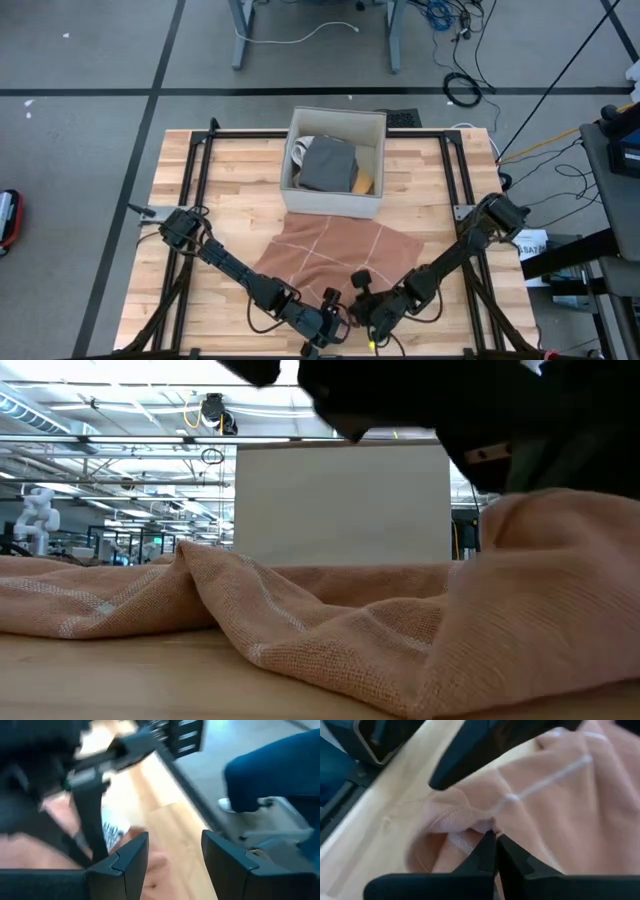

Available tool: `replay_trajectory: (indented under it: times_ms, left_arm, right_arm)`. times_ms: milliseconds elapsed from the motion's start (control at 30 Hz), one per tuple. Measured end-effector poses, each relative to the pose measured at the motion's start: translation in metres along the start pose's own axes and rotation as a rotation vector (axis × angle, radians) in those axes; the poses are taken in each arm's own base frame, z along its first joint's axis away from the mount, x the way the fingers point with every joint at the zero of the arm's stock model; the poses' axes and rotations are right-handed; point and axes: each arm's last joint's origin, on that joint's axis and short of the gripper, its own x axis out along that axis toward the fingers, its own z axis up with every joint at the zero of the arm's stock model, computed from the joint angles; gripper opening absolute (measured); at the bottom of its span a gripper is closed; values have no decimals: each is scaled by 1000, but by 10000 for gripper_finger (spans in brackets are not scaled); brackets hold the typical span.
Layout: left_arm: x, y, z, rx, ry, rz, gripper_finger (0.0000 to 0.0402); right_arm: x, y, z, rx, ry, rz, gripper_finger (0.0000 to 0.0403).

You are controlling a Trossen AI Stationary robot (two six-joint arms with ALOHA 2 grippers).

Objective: Fold towel
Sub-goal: Fold the brown towel with white checkered lines

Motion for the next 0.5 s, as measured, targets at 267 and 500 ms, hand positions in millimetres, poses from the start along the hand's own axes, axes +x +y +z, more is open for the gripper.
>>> replay_trajectory:
  times_ms: [267,500]
  left_arm:
    - [-3,-3,-3,-68,16,251,190]
    - [-4,-3,-2,-213,-31,361,190]
  right_arm:
    - [-35,-16,14,30,41,-26,1]
    - [-52,-24,19,39,44,-80,1]
